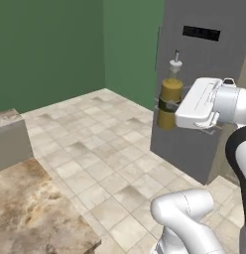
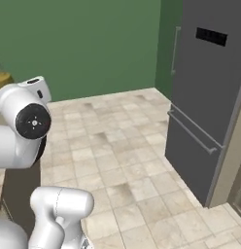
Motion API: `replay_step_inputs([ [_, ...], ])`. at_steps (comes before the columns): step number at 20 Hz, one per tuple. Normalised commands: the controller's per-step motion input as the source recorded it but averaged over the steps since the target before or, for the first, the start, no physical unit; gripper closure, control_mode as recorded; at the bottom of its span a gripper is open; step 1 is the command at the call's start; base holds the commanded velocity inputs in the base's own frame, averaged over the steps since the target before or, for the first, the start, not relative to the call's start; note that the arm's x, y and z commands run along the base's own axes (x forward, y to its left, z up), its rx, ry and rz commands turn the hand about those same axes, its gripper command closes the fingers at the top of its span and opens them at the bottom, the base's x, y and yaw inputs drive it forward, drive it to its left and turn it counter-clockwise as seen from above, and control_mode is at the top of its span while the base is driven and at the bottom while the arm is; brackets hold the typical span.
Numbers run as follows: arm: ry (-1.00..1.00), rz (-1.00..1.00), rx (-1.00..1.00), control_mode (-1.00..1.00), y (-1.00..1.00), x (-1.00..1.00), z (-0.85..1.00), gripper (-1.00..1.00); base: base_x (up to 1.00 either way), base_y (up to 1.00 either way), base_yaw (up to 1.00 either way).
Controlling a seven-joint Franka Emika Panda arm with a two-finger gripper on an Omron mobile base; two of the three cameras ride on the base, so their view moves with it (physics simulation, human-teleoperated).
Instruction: Move the shaker and oil and vinegar bottle from the cabinet to the dining counter.
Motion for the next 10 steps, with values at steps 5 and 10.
replay_step_inputs([
  [5,0.00,0.00,0.00,1.00,0.00,0.00,0.00,1.00,0.17,-0.72,0.22],
  [10,0.00,0.00,0.00,1.00,0.00,0.00,0.00,1.00,0.10,-0.63,0.26],
])
